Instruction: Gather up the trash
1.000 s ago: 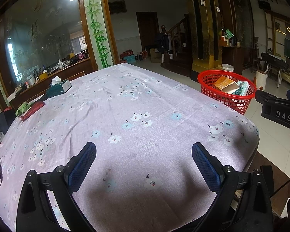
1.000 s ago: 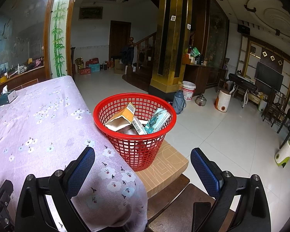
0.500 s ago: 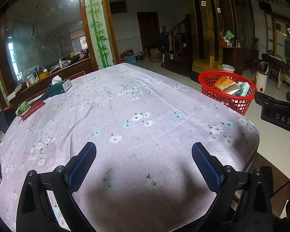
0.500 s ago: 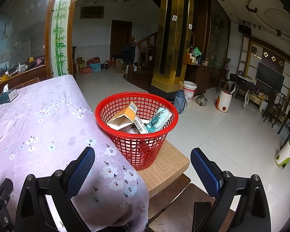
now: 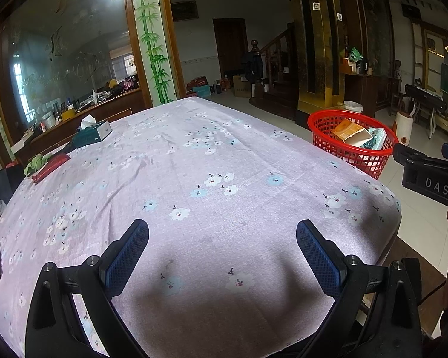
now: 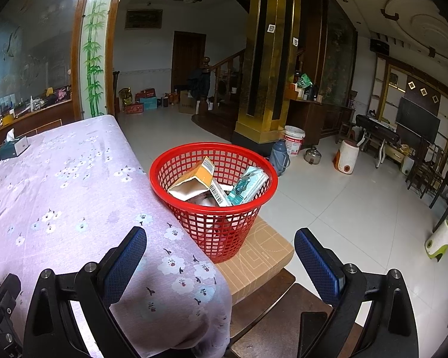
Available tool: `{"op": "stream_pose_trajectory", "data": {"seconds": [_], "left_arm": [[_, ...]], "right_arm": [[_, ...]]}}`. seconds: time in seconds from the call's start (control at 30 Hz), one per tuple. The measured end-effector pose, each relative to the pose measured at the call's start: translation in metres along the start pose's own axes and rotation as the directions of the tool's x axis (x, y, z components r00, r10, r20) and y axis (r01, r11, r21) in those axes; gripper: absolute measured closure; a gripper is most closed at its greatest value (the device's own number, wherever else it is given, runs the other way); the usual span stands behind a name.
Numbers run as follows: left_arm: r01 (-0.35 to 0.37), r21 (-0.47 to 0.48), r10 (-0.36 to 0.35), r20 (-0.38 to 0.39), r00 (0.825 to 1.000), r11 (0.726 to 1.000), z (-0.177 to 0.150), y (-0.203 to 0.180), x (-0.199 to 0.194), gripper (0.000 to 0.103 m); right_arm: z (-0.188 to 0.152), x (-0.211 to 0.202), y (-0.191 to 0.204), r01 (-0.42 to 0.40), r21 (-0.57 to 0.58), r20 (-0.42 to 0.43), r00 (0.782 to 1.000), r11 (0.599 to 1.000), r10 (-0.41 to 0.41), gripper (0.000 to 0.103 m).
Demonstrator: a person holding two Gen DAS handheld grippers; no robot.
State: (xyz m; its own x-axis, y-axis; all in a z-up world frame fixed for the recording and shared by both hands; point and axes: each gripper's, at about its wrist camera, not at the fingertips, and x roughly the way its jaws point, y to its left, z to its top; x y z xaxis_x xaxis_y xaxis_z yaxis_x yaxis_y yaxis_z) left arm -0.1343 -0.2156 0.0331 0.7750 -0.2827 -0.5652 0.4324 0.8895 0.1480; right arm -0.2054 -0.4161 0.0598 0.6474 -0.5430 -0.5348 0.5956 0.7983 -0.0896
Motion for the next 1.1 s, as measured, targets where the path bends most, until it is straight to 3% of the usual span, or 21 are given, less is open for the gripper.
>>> {"op": "stream_pose_trajectory", "data": {"seconds": [0.27,0.4,0.47,0.53,0.63,0.7,0.77,0.83,0.93,1.1], "left_arm": [[-0.006,-0.013,0.006,0.0,1.0,1.0,-0.001,0.0,-0.002,0.005],[-0.026,-0.078,0.024,-0.018,1.0,0.997,0.0,0.019,-0.001,0.005],[-0.048,-0.117,0.044,-0.04,0.998,0.992,-0.001,0.036,0.001,0.005],[-0.121,-0.15,0.107,-0.094,0.99,0.981,-0.003,0.058,0.007,0.005],[-0.207,-0.226,0.163,-0.199,0.966,0.952,-0.011,0.098,0.014,0.005],[-0.257,-0.265,0.189,-0.256,0.948,0.93,-0.017,0.122,0.016,0.005],[-0.323,-0.308,0.226,-0.312,0.923,0.895,-0.027,0.148,0.013,0.005],[-0.362,-0.339,0.243,-0.345,0.907,0.869,-0.035,0.171,0.009,0.005],[-0.374,-0.389,0.219,-0.387,0.896,0.842,-0.047,0.196,0.007,0.005],[-0.329,-0.433,0.12,-0.444,0.888,0.839,-0.064,0.219,0.018,0.004]], "right_arm": [[0.0,0.001,0.003,-0.007,-0.003,0.0,1.0,1.0,0.007,0.002],[0.008,-0.004,0.011,-0.039,-0.018,0.012,0.999,0.999,0.039,0.002],[0.012,-0.008,0.022,-0.073,-0.046,0.018,0.997,0.996,0.074,0.001],[0.018,-0.01,0.041,-0.143,-0.073,0.001,0.99,0.987,0.143,0.001],[0.024,-0.008,0.08,-0.25,-0.136,-0.068,0.968,0.959,0.243,0.001],[0.024,-0.004,0.112,-0.334,-0.177,-0.136,0.94,0.926,0.313,0.001],[0.021,0.0,0.145,-0.408,-0.204,-0.211,0.906,0.89,0.366,0.001],[0.018,0.006,0.179,-0.49,-0.198,-0.303,0.854,0.849,0.423,0.001],[0.011,0.015,0.225,-0.532,-0.2,-0.381,0.816,0.823,0.435,0.001],[-0.004,0.036,0.284,-0.525,-0.2,-0.478,0.789,0.827,0.385,0.001]]}}
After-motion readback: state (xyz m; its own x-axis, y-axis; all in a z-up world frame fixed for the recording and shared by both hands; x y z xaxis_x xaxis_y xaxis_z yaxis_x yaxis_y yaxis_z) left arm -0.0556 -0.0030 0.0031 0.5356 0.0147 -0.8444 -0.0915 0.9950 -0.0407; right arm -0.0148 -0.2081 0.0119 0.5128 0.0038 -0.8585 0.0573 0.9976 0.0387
